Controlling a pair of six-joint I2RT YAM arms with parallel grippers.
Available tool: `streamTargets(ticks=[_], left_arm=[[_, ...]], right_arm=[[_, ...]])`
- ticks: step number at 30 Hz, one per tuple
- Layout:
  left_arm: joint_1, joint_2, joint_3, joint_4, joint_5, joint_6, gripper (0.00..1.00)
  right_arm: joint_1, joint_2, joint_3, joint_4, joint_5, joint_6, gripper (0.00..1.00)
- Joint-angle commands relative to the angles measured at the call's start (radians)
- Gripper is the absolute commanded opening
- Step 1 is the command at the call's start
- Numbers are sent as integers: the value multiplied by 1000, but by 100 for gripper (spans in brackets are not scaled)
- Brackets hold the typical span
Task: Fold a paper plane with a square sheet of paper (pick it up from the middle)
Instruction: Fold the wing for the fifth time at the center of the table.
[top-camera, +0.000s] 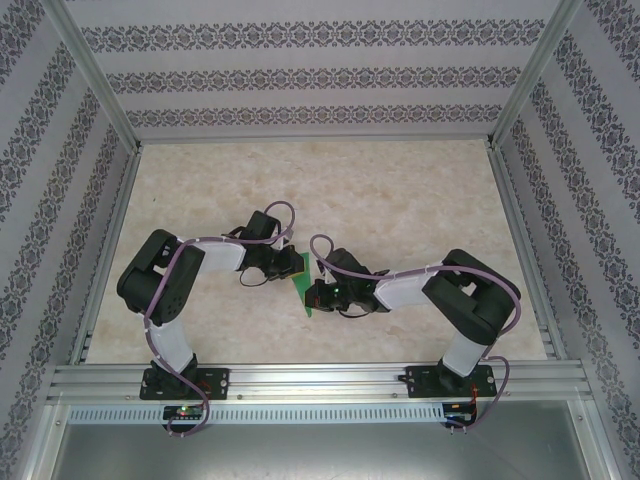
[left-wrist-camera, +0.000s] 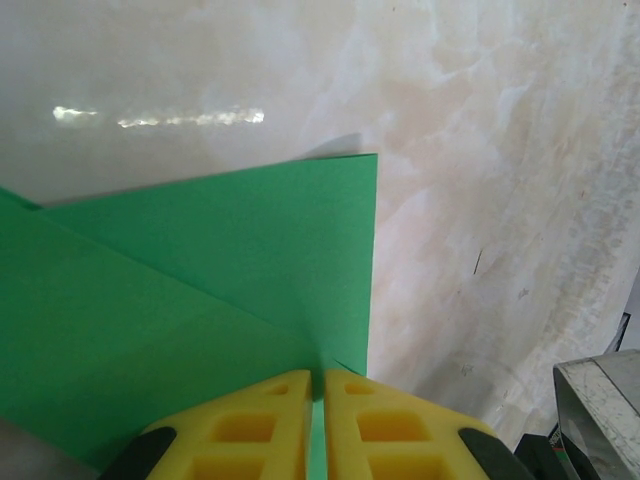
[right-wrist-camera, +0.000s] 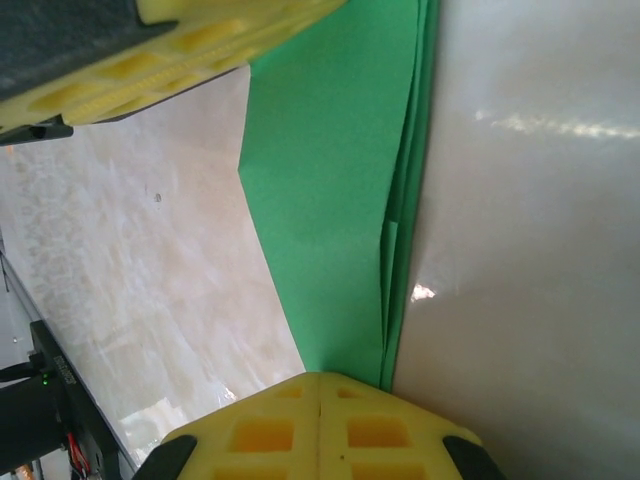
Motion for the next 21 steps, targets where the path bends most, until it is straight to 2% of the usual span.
streamTargets(ticks=[1, 6, 12, 21], left_arm=[[-6, 57, -19, -62, -105, 17, 13], [-5, 51, -15, -62, -94, 18, 14], [-5, 41, 0, -79, -97, 25, 14], [-5, 21, -2, -84, -101, 30, 14]], right_arm=[[11, -42, -38, -49, 13, 8, 2], [34, -118, -12, -108, 24, -19, 3], [46, -57, 23, -136, 7, -26, 4], [69, -45, -97, -45, 34, 38, 4]])
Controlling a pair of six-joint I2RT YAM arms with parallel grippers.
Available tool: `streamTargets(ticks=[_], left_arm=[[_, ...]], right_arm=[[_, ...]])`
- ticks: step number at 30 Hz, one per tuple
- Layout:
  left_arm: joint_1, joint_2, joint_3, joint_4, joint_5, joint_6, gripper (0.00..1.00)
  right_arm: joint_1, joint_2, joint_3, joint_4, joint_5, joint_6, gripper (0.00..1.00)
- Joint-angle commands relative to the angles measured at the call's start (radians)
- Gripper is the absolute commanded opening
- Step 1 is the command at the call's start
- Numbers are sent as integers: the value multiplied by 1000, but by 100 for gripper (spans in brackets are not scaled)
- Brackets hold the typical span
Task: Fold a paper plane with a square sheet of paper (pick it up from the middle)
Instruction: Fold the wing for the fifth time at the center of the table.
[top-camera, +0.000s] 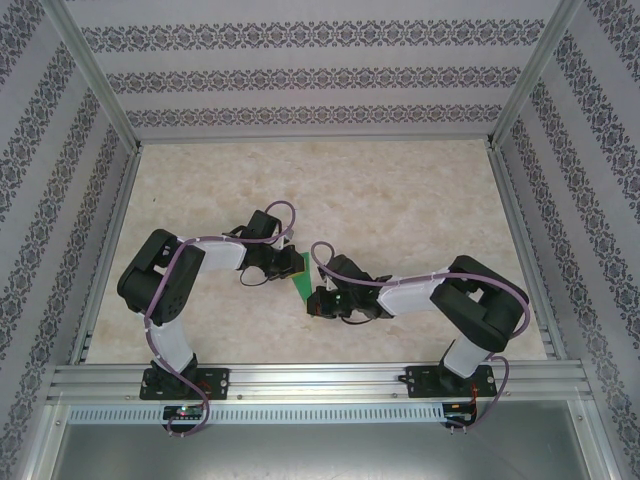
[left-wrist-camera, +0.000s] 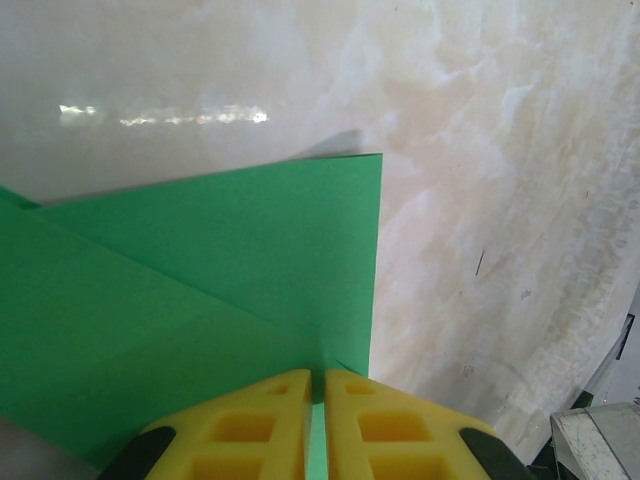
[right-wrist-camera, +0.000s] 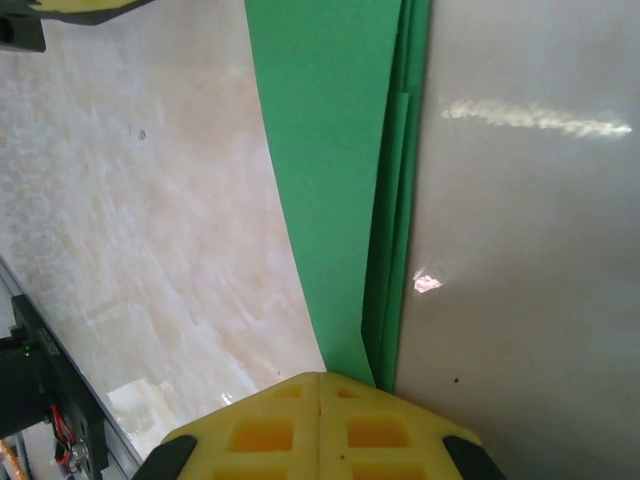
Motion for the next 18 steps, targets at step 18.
streamTargets(ticks=[18], left_arm=[[-4, -113, -30, -51, -51, 16, 25]], right_arm=[[59, -166, -12, -89, 80, -23, 10]])
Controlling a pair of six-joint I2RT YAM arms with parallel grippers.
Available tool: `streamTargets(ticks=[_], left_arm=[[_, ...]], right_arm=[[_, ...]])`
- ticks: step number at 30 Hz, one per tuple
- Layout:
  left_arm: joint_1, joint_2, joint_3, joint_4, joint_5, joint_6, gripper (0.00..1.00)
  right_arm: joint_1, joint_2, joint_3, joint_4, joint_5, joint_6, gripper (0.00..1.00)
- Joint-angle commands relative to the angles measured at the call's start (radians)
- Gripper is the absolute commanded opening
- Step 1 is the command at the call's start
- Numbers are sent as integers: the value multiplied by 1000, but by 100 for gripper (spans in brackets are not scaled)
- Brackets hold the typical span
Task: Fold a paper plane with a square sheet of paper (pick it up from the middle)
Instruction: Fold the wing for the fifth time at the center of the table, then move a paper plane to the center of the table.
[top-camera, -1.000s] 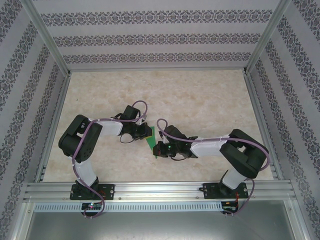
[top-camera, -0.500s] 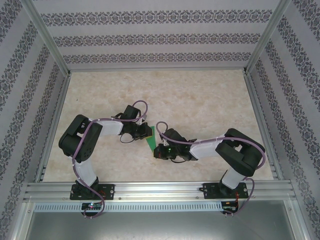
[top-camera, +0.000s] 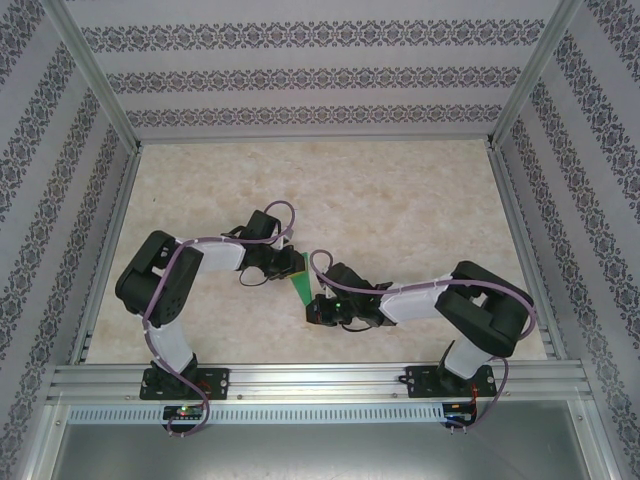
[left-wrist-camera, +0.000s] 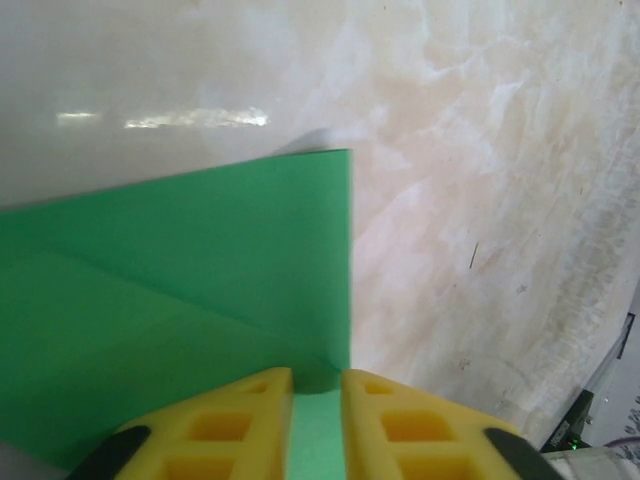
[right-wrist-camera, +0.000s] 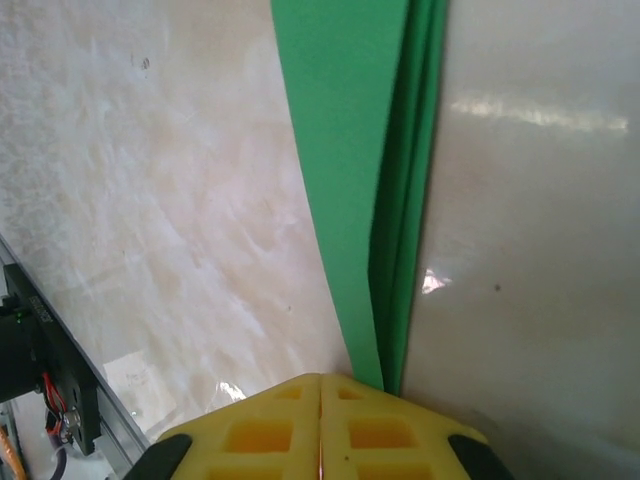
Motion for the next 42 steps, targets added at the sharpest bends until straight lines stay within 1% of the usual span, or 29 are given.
streamTargets(ticks=[1, 4, 5, 6, 9, 10, 12, 13, 15, 17, 20, 21, 23, 26, 31, 33, 37, 40, 42], left_arm=[[-4, -116, -8, -81, -66, 27, 29], [-4, -229, 34, -227, -183, 54, 49], [-4, -262, 45, -269, -217, 56, 57], [-4, -292, 53, -305, -248, 54, 61], [-4, -372, 54, -404, -326, 3, 72], [-4, -389, 51, -432, -346, -21, 74], [-14, -403, 45, -460, -362, -67, 75], [-24, -401, 47, -471, -375, -85, 78], [-54, -380, 68, -496, -415, -116, 80], [-88, -327, 116, -544, -449, -143, 80], [-149, -226, 222, -670, -548, -178, 80], [-159, -206, 237, -680, -560, -186, 80], [-174, -173, 255, -659, -542, -201, 80], [-192, -128, 279, -649, -548, -220, 81], [-200, -40, 324, -656, -514, -204, 78], [-200, -39, 312, -626, -483, -195, 74], [-200, -76, 261, -566, -474, -195, 69], [-200, -75, 262, -572, -467, -189, 61], [-200, -79, 254, -571, -470, -187, 52]], right_arm=[[2, -156, 35, -117, 105, -61, 12], [-37, -278, 54, -304, 285, -93, 28], [-62, -306, 46, -328, 313, -92, 31], [-89, -324, 43, -339, 320, -91, 33], [-155, -350, 45, -349, 327, -107, 39], [-172, -345, 48, -338, 313, -122, 40], [-207, -314, 78, -344, 287, -139, 40], [-223, -291, 92, -334, 263, -148, 40], [-245, -241, 123, -315, 215, -166, 41], [-253, -193, 155, -308, 191, -177, 41], [-257, -130, 191, -290, 155, -185, 41], [-259, -115, 198, -286, 151, -187, 41], [-261, -95, 206, -284, 146, -190, 41], [-269, -90, 197, -282, 152, -177, 41], [-287, -89, 171, -246, 145, -151, 42], [-286, -81, 174, -238, 132, -151, 42], [-286, -60, 183, -231, 109, -149, 42], [-285, -56, 176, -212, 105, -142, 42], [-284, -49, 177, -198, 91, -139, 42]])
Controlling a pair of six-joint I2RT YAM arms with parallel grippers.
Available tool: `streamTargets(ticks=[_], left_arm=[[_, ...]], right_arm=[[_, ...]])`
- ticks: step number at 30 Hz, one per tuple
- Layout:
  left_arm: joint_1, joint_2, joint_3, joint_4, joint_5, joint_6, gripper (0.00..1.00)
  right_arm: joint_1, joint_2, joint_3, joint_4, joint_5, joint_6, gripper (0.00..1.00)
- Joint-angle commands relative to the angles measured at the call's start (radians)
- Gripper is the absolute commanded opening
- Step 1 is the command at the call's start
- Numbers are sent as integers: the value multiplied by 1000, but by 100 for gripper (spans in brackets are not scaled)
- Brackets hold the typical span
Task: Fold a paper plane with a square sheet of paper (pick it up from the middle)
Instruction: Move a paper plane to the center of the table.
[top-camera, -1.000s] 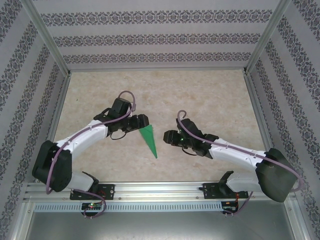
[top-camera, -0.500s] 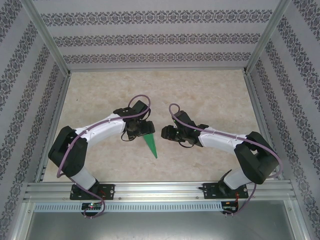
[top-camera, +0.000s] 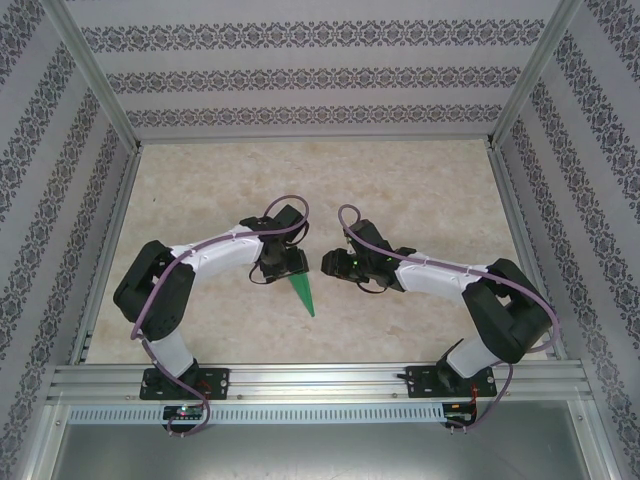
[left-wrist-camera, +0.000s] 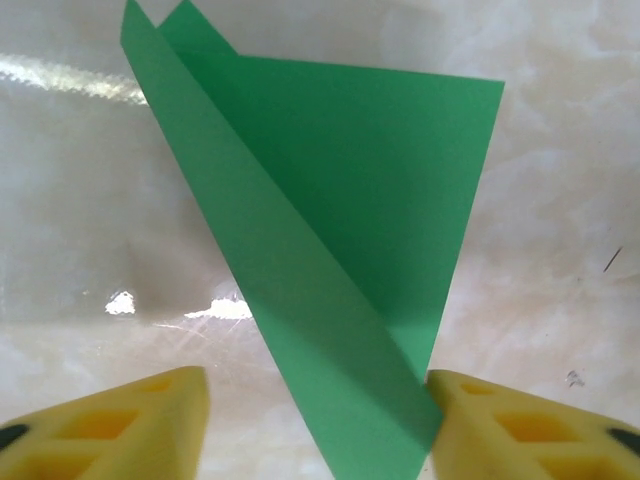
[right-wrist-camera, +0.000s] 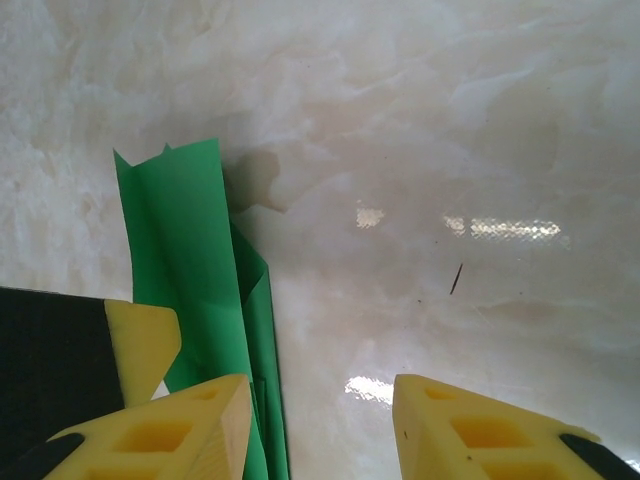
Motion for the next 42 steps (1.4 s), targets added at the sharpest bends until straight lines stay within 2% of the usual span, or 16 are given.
streamTargets(ticks=[1, 6, 11, 12, 16, 31, 38, 42], left_arm=[[-10, -35, -17, 24, 6, -1, 47], [-11, -93, -69, 57, 1, 0, 28], [-2, -152, -139, 118, 21, 0, 3], [1, -155, -147, 119, 21, 2, 1], [13, -181, -195, 164, 48, 10, 0], [29, -217, -246, 163, 43, 22, 0], [32, -221, -241, 166, 51, 25, 1], [33, -221, -247, 170, 52, 22, 1]], right_arm=[[-6, 16, 0, 57, -37, 12, 42], [8, 31, 1, 90, -75, 4, 43], [37, 70, 17, 123, -122, -14, 44], [42, 83, 23, 132, -139, -15, 43], [67, 127, 43, 162, -173, -19, 45], [107, 196, 59, 215, -227, -31, 48], [112, 83, 28, 131, -86, -45, 52], [115, 41, 19, 102, -76, -62, 53]])
